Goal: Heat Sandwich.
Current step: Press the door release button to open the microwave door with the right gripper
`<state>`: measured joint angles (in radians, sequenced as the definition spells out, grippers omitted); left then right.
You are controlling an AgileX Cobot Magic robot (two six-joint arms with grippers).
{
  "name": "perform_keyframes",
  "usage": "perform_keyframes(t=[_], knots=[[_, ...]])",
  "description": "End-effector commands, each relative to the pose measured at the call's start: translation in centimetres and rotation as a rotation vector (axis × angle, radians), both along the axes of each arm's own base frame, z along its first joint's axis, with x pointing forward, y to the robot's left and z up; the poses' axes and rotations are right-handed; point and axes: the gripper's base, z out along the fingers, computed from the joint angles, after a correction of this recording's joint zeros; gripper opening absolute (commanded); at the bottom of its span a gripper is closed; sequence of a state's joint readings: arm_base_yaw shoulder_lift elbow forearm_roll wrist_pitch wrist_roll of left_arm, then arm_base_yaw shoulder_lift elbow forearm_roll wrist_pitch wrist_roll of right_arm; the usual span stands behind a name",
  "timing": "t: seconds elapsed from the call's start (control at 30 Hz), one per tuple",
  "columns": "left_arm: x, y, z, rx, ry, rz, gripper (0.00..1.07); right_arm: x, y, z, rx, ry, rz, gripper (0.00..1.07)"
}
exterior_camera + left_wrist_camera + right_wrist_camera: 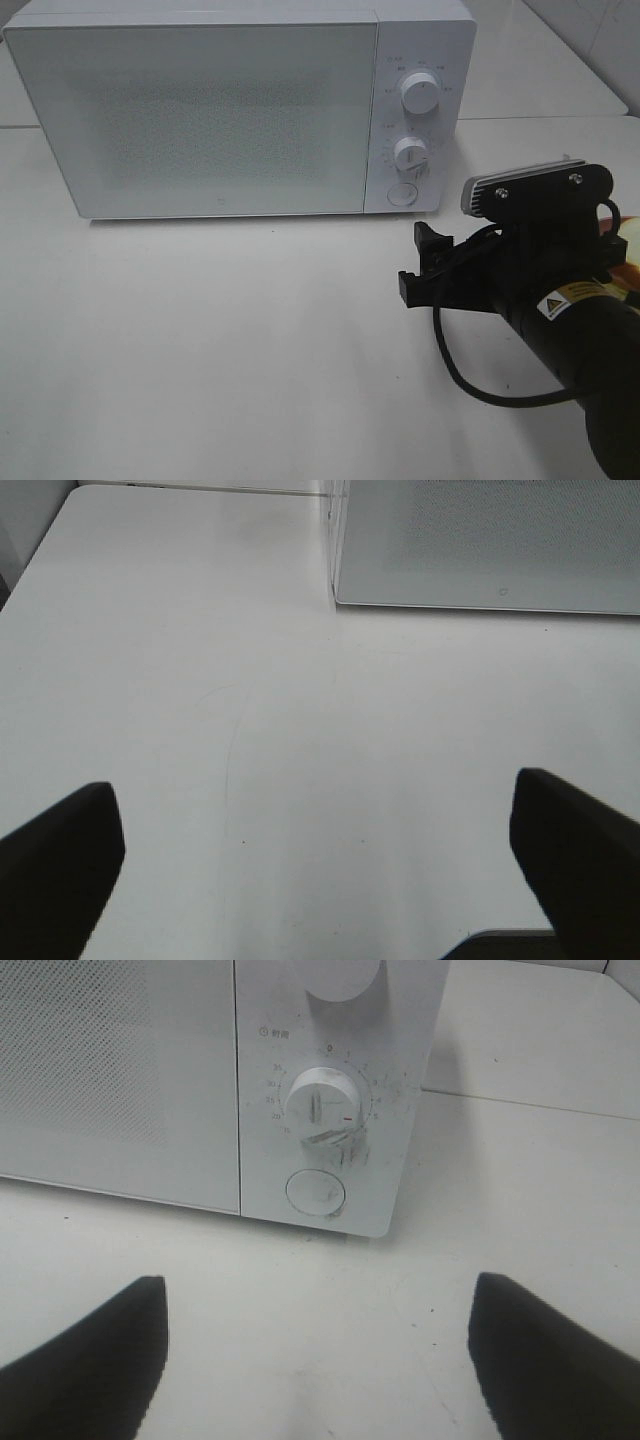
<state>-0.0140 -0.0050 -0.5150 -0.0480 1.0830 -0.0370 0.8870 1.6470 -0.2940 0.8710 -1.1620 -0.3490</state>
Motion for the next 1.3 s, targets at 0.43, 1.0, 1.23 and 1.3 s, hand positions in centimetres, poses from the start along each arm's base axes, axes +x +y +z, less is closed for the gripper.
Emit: perform_keyframes(t=[0.43, 1.0, 1.23, 1.3], knots=[[-0.30, -0.07, 0.07, -0.010, -0.033, 0.000, 0.98, 0.09, 0.05, 0.24, 0.586, 0.040, -0.180, 0.51], [-0.30, -0.07, 0.07, -0.010, -0.033, 0.000, 0.98, 0.01, 0.08, -0.03, 1.450, 0.167, -0.459, 0.00], [-0.30, -0.07, 0.07, -0.010, -0.033, 0.000, 0.98, -0.03, 0.11, -0.27, 1.552, 0.204, -0.509, 0.00], [-0.30, -0.07, 0.07, -0.010, -0.033, 0.000, 0.98, -0.05, 0.13, -0.41, 1.553, 0.211, -0.517, 0.00]])
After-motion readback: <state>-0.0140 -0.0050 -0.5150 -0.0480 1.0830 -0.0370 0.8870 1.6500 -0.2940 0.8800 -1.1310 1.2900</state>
